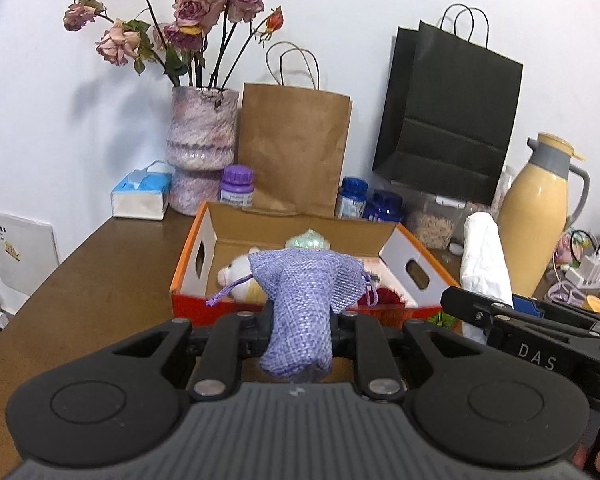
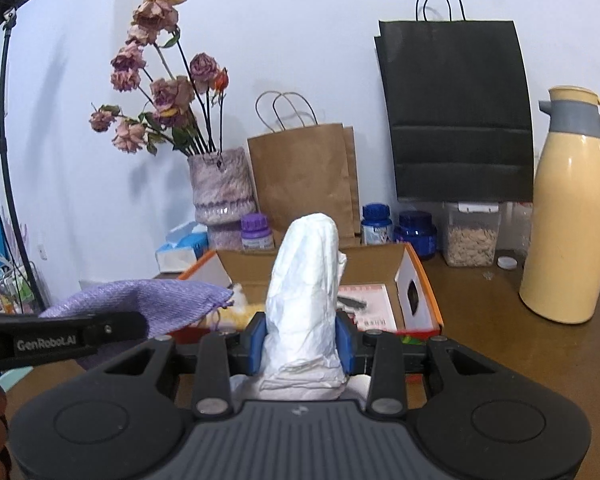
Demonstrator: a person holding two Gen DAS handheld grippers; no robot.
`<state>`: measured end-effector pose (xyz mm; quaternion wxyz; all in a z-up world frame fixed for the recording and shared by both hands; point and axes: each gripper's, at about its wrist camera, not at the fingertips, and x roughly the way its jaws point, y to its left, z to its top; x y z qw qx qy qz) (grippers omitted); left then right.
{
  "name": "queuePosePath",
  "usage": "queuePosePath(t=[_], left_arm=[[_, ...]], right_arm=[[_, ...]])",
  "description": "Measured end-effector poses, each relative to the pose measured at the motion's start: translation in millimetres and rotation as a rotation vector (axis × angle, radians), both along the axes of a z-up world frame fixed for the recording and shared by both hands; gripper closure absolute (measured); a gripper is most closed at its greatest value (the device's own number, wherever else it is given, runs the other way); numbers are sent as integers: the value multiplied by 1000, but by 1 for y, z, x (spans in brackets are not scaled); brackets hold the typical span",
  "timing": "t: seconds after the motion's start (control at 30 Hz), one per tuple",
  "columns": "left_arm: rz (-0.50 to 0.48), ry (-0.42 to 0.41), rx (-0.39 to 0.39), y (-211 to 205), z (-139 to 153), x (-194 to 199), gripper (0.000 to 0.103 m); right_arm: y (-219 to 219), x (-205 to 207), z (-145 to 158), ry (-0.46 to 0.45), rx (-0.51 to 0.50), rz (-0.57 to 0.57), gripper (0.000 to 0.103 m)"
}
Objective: Flip cup upright
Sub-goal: 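Carry the purple pouch and white tissue over the red box with both tools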
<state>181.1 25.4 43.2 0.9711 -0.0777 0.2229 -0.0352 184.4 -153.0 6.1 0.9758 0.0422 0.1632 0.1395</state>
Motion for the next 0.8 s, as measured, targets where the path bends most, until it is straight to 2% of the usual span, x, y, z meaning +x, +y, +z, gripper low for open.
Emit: queuePosePath(t=[0.33, 0.8], left_arm=[[18, -31, -31, 2, 11, 40, 85], [46, -34, -16, 4, 11, 100, 85]], right_arm=[[13, 35, 23, -47, 10, -18, 68], [26, 87, 29, -61, -54, -39, 68]])
